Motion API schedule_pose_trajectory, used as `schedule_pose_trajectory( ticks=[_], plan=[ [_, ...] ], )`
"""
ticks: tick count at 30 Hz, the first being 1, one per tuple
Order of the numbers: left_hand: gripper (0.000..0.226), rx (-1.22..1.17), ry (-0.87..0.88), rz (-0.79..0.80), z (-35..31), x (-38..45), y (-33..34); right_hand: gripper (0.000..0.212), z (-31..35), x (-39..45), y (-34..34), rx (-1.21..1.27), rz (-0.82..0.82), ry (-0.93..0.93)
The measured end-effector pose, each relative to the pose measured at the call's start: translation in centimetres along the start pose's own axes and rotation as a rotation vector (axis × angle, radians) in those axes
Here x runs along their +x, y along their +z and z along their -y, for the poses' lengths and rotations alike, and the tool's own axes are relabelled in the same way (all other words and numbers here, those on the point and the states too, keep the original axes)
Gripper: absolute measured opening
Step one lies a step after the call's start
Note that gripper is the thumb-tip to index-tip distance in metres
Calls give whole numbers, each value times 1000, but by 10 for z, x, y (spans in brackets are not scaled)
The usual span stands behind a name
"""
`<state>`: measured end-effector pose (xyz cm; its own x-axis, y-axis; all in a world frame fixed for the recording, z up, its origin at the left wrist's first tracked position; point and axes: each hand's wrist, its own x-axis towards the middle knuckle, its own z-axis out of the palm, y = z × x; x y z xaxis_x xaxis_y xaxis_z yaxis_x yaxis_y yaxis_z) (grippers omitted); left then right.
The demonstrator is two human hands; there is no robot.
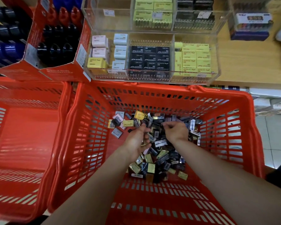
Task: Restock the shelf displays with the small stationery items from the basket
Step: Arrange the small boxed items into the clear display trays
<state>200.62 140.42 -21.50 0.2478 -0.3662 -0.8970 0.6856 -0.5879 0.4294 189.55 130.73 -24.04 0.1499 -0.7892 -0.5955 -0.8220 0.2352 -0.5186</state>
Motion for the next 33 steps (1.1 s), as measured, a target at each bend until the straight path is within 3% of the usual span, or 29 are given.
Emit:
schedule_pose_trajectory(
  ticks=[3, 6, 9, 13, 16, 19, 22, 25, 28, 30, 33],
  plan=[
    [33, -65, -5, -3, -2, -3, 4, 16, -1, -24, -16, 222, -56, -95],
    [32, -207, -18, 126, -3, -10, 10, 25, 5, -52, -33, 178, 236, -354],
    [43, -274, 7, 238, -1, -16, 16, 26, 12, -62, -39, 104, 480, -420],
    [36, -420, 66, 110, -1, -15, 16, 18, 11, -57, -43, 200, 444, -402],
    [33, -516, 4, -43, -5, -12, -1, 16, -7, -47, -33, -264, 252, -518],
    [27, -498, -42, -97, -5, -11, -18, 50, -25, -44, -9, -726, 233, -590],
    [16, -359, -54, -60, -2, -8, -26, 48, -35, -40, 5, -844, 130, -670],
    [28, -244, -50, -24, 1, -6, -26, 32, -38, -39, 2, -539, 79, -647],
    [42, -59, -14, 13, 5, -12, -12, 27, -25, -50, -11, 7, 24, -394],
    [43, 44, 13, 91, 7, -19, 2, 21, -16, -56, -19, 207, 136, -225],
    [50, 123, 29, 190, 7, -29, 18, 26, -7, -64, -33, 282, 285, -124]
  ],
)
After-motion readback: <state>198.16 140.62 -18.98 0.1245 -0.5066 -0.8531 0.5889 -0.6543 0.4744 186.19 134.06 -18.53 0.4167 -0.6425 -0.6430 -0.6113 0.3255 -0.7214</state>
